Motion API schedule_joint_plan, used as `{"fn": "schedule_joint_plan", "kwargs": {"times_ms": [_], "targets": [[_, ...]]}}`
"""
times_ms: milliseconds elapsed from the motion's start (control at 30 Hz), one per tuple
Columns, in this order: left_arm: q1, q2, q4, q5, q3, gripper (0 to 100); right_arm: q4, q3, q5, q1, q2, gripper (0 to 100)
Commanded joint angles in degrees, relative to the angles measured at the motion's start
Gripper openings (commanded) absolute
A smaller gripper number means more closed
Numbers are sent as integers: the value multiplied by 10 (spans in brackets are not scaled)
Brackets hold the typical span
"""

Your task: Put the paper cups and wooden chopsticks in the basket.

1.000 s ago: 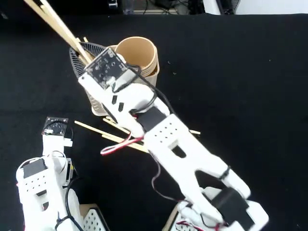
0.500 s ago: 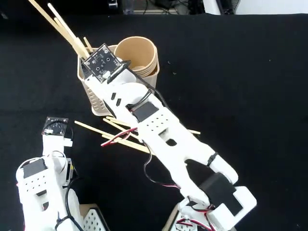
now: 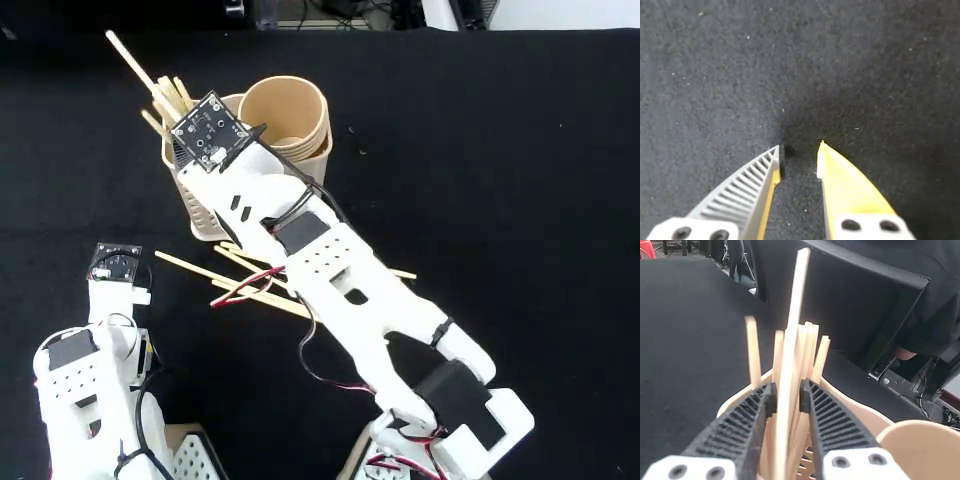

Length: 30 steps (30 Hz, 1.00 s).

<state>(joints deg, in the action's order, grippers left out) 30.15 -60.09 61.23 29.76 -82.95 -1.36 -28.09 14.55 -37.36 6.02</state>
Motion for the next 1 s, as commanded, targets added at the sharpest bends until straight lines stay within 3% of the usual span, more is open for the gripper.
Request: {"fn": "schedule_joint_plan", "kwargs": {"times_ms": [0,100,500,700,967], "targets": [[-10,-4,-7,1,0,145,-7,1,-5,5,29,90],[-10,-4,-7,1,0,145,-32,3,-3,5,65,14],[-10,-4,-7,1,0,145,-89,4,-6,5,185,11],[-10,-4,-7,1,0,145,37,6,-72,6,144,13],[-10,-4,-7,1,0,145,176,71,-75,6,-21,14]]}}
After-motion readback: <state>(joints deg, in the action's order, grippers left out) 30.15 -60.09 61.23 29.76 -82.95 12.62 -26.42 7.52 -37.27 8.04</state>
